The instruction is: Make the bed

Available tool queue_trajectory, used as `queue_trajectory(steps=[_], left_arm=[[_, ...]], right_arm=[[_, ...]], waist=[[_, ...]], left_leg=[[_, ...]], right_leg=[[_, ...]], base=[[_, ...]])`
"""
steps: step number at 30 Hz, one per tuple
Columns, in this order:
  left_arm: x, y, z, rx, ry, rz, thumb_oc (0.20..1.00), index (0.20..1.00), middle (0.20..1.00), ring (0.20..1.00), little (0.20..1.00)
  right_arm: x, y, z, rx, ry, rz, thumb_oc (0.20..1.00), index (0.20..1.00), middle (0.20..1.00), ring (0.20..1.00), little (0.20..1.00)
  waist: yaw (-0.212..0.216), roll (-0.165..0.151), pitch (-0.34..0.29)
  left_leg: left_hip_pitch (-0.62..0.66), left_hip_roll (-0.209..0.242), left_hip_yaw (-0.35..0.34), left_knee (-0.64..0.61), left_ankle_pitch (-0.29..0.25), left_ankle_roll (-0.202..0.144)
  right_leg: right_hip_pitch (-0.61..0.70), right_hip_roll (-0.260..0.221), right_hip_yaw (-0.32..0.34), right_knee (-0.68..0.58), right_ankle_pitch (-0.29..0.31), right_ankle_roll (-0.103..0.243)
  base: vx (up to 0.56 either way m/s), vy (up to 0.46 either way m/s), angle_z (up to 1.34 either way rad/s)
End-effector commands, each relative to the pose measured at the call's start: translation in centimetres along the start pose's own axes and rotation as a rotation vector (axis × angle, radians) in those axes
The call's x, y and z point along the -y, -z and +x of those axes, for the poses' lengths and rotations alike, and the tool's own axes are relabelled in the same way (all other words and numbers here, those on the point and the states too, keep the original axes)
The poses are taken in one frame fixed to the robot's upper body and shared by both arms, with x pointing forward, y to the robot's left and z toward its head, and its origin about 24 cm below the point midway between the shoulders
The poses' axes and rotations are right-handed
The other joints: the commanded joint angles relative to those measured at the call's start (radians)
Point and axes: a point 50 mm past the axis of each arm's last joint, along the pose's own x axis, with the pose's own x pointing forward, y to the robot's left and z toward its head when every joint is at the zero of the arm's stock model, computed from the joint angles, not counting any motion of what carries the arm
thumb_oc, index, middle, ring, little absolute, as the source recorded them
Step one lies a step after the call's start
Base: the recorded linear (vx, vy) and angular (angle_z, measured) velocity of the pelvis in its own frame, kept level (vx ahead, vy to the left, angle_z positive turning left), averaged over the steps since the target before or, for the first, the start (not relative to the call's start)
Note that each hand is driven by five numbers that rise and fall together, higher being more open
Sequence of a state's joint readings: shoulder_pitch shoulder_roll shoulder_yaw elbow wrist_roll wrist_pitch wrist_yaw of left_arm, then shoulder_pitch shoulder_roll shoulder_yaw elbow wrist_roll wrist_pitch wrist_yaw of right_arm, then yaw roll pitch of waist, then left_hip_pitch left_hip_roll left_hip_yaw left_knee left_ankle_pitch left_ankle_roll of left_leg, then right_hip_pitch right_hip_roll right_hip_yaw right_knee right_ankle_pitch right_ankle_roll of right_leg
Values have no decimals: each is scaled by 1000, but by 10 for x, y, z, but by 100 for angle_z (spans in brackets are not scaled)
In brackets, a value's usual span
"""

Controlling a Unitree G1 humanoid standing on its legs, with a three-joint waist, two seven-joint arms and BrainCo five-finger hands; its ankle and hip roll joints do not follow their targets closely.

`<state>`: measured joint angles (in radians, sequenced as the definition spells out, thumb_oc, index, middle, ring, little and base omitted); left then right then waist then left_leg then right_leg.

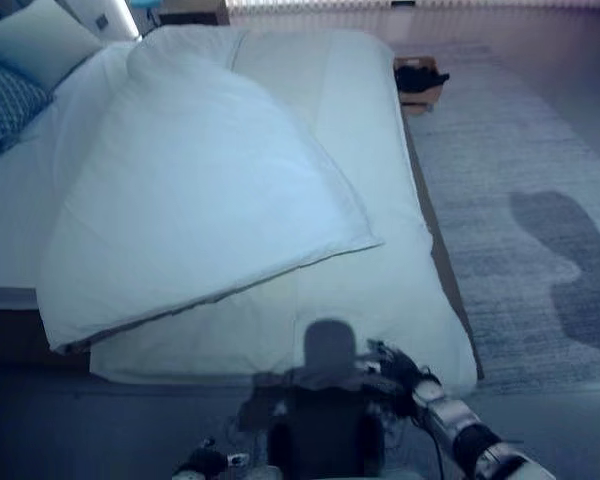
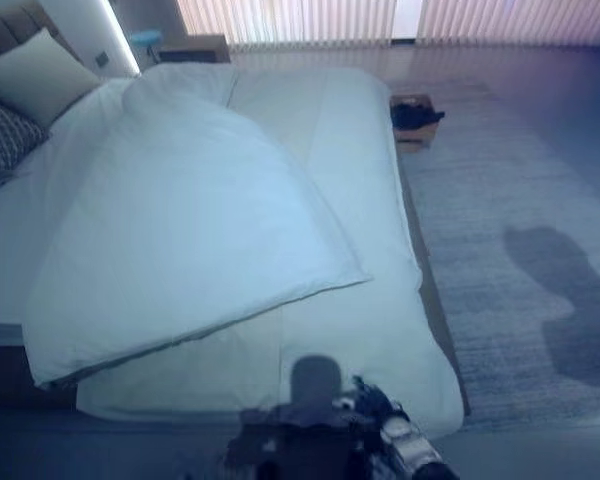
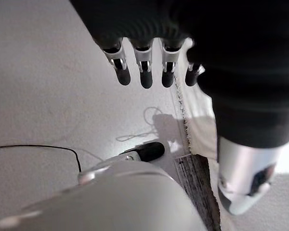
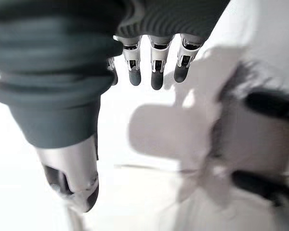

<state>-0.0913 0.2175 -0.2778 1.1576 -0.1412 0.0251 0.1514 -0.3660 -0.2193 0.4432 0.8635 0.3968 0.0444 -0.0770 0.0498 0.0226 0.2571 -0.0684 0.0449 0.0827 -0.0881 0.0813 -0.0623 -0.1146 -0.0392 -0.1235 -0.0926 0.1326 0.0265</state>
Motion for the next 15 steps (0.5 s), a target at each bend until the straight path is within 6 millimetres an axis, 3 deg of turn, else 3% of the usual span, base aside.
queue_trajectory(steps=[1,2,3,10,15], left_arm=[[-5,-34,5,72,-38,0,1000,1000,1000,1000,1000],[-5,-34,5,72,-38,0,1000,1000,1000,1000,1000],[-5,-39,5,81,-46,-6,1000,1000,1000,1000,1000],[-7,-55,6,122,-66,-51,1000,1000,1000,1000,1000],[-8,-66,5,152,-71,-80,1000,1000,1000,1000,1000]], right_arm=[[-24,-66,5,218,-55,131,1000,1000,1000,1000,1000],[-24,-66,5,218,-55,131,1000,1000,1000,1000,1000],[-30,-86,7,259,-63,222,1000,1000,1000,1000,1000],[-37,-152,6,392,-100,627,1000,1000,1000,1000,1000],[-29,-188,0,489,-95,991,1000,1000,1000,1000,1000]], waist=[[37,-38,76],[37,-38,76],[48,-39,93],[89,-39,145],[114,-33,175]], left_leg=[[-49,-62,-11,1,-6,31],[-49,-62,-11,1,-6,31],[-67,-62,-13,1,-2,32],[-123,-66,-34,1,12,34],[-174,-70,-55,1,20,33]], right_leg=[[2,-31,-23,20,-33,93],[2,-31,-23,20,-33,93],[-11,-33,-25,20,-31,92],[-54,-37,-46,22,-30,92],[-88,-41,-70,22,-31,92]], base=[[3,8,6],[29,18,5],[24,15,7],[24,7,11],[26,-2,17]])
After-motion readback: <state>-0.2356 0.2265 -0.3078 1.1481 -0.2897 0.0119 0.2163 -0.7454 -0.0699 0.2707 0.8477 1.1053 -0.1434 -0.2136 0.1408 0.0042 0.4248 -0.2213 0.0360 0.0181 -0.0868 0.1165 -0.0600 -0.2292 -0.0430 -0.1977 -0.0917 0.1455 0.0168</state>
